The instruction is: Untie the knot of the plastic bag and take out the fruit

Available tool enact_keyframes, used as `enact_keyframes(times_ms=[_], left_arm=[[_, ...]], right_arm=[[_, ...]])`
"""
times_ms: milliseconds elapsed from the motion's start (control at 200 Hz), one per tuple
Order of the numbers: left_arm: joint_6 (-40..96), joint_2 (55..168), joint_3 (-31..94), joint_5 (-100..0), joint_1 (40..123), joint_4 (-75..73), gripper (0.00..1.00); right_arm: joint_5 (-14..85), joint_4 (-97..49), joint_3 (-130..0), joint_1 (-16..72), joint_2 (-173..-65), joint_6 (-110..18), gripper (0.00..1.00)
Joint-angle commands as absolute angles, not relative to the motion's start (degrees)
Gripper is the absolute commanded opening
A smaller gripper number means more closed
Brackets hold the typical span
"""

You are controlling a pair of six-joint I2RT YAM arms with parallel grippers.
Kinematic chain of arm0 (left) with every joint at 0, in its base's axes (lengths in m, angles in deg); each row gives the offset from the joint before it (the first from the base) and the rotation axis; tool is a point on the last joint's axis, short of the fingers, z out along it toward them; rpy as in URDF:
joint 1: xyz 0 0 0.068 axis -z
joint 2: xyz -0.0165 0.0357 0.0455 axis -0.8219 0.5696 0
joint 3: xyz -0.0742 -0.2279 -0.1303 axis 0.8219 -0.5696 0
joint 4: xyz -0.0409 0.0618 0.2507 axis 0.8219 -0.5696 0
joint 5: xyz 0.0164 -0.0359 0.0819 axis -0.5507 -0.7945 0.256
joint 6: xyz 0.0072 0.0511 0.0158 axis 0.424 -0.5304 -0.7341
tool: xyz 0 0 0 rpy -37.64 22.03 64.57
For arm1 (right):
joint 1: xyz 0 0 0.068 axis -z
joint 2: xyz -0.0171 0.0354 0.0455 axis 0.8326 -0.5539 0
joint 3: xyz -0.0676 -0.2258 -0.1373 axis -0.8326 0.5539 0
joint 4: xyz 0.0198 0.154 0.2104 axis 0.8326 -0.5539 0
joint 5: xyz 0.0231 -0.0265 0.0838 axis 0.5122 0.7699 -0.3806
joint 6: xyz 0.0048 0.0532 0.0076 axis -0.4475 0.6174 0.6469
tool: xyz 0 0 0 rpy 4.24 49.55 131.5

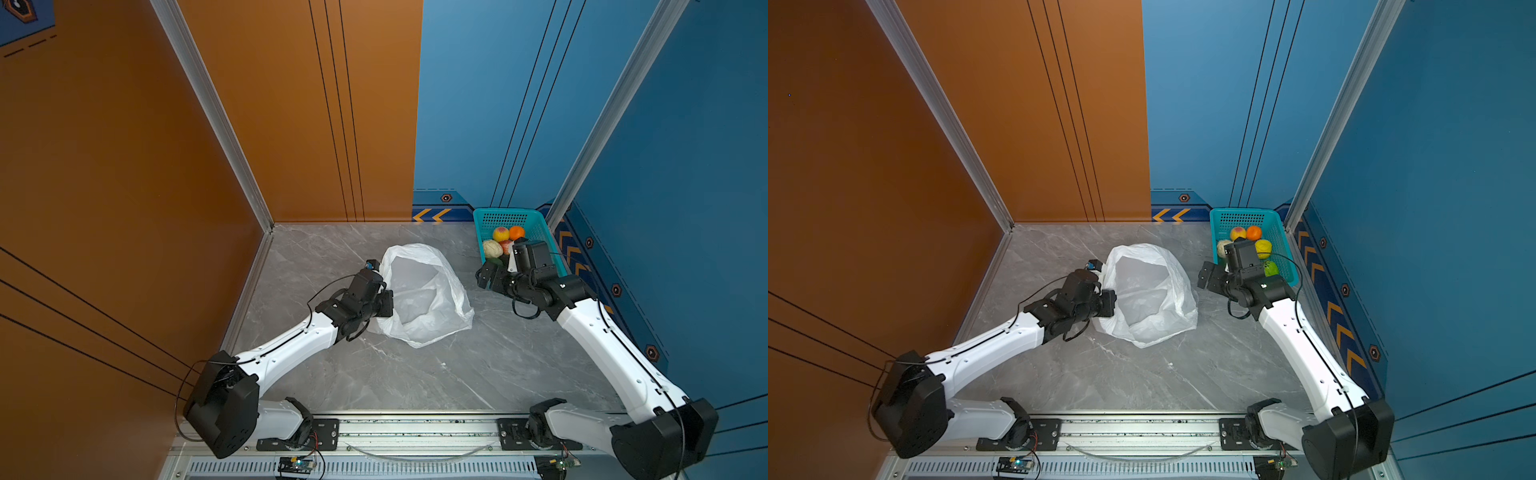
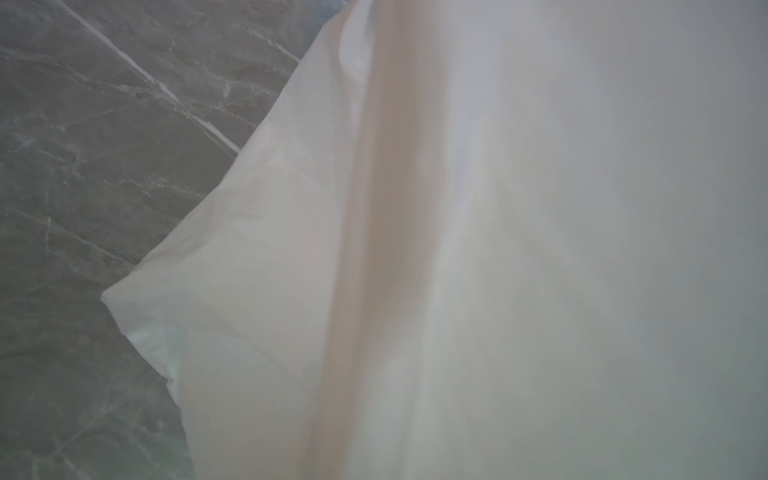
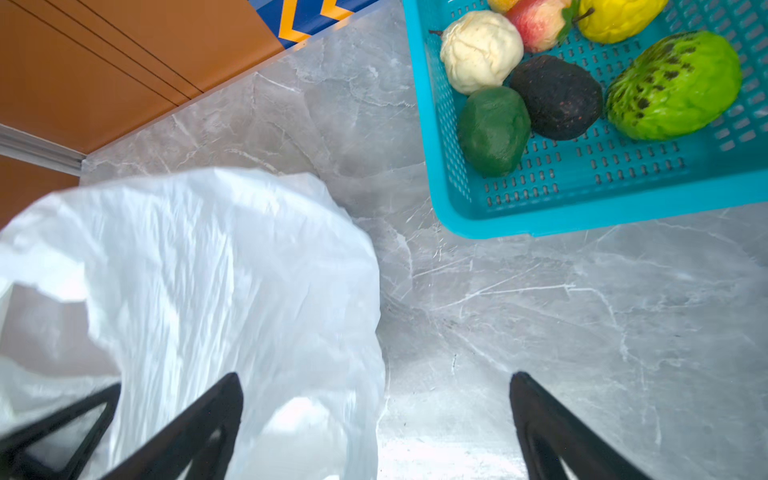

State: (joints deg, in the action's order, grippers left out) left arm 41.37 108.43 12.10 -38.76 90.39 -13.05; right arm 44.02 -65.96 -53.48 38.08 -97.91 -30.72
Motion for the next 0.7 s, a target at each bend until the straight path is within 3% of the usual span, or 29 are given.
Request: enact_keyframes(times_ms=[0, 355, 411, 531, 691], left_arm=[[37.51, 112.67, 17.37, -41.56, 88.54, -8.28, 0.00], [34.93, 128.08, 31.65, -47.80, 84.01, -6.51, 0.00], [34.72, 128.86, 32.73, -48.33, 83.93, -6.50, 0.04], [33.98, 129.14, 33.50, -48.56, 83.83, -6.77, 0.16], [32.68, 126.81, 32.56, -49.03, 83.83, -7.71, 0.55]], right_arm=[[46.85, -70.27, -49.82, 35.76, -94.32, -27.36, 1.00], [48.08, -71.25, -45.02, 32.81, -88.58, -24.14, 1.00], [48.32, -71.35, -45.07, 32.77, -88.10, -24.13, 1.00], [49.09, -71.95, -45.61, 32.88, -87.35, -24.69, 1.00], [49.03, -72.13, -45.90, 34.06, -87.16, -25.94, 1.00]])
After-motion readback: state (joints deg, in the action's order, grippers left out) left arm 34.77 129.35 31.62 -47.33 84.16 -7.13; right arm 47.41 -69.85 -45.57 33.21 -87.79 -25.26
